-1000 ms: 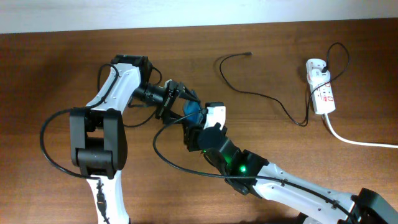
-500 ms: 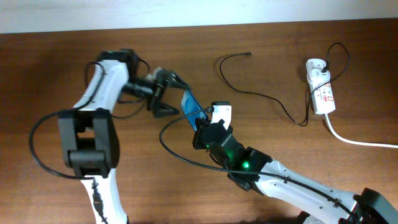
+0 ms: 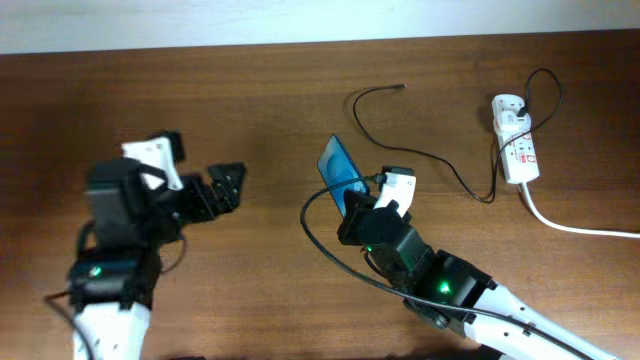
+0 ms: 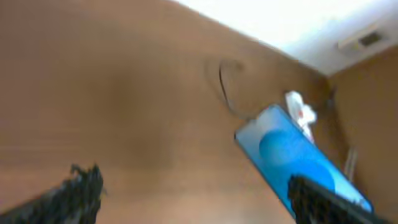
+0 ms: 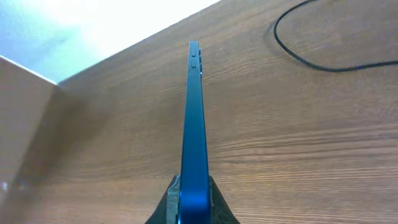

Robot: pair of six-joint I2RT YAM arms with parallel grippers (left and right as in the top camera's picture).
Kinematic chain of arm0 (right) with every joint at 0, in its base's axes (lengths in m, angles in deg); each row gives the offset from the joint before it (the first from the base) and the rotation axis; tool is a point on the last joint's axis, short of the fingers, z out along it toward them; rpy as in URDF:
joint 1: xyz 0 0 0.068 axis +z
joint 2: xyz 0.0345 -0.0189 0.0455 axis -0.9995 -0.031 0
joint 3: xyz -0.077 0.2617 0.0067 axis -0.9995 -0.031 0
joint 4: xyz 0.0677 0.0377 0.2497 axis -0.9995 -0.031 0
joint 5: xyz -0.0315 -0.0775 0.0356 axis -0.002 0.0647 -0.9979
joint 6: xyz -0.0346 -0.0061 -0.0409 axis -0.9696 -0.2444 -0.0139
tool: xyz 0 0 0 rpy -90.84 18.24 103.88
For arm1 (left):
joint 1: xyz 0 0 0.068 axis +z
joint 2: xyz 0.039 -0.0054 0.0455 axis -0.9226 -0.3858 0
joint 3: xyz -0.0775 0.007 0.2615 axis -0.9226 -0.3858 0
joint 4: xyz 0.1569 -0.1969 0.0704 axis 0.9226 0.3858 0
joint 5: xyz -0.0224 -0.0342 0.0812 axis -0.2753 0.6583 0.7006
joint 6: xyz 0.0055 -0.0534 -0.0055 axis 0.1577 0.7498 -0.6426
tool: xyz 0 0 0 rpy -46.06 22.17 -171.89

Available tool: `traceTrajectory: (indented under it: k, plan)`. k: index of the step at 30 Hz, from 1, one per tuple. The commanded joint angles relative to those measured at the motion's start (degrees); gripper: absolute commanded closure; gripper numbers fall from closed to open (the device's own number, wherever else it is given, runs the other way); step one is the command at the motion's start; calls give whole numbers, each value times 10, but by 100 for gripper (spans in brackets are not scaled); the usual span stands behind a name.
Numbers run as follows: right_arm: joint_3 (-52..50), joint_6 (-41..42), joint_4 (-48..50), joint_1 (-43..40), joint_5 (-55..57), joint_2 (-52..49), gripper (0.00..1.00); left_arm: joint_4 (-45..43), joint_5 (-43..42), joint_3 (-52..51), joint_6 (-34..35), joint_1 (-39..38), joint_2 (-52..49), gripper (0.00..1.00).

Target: Plug charger to phone and switch on socket

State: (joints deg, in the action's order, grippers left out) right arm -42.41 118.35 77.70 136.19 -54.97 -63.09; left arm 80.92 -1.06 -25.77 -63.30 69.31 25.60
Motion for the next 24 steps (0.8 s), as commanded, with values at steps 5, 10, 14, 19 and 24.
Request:
traceTrajectory:
  k: [5,10,14,19,24]
  plan:
    - [10,269,28,-42,-12,-9,96,-157,-424,-107,402,0,-268,1]
    - [10,351,172,-42,-255,-111,96,-158,-445,-107,443,-1,-301,4]
    - [10,436,183,-41,-381,-120,96,-164,-395,-107,475,-1,-301,31]
    - [10,542,183,-41,-430,-120,96,-164,-367,-107,476,-4,-301,50]
    - [10,579,170,-41,-398,-120,96,-173,-368,-107,503,-40,-301,73]
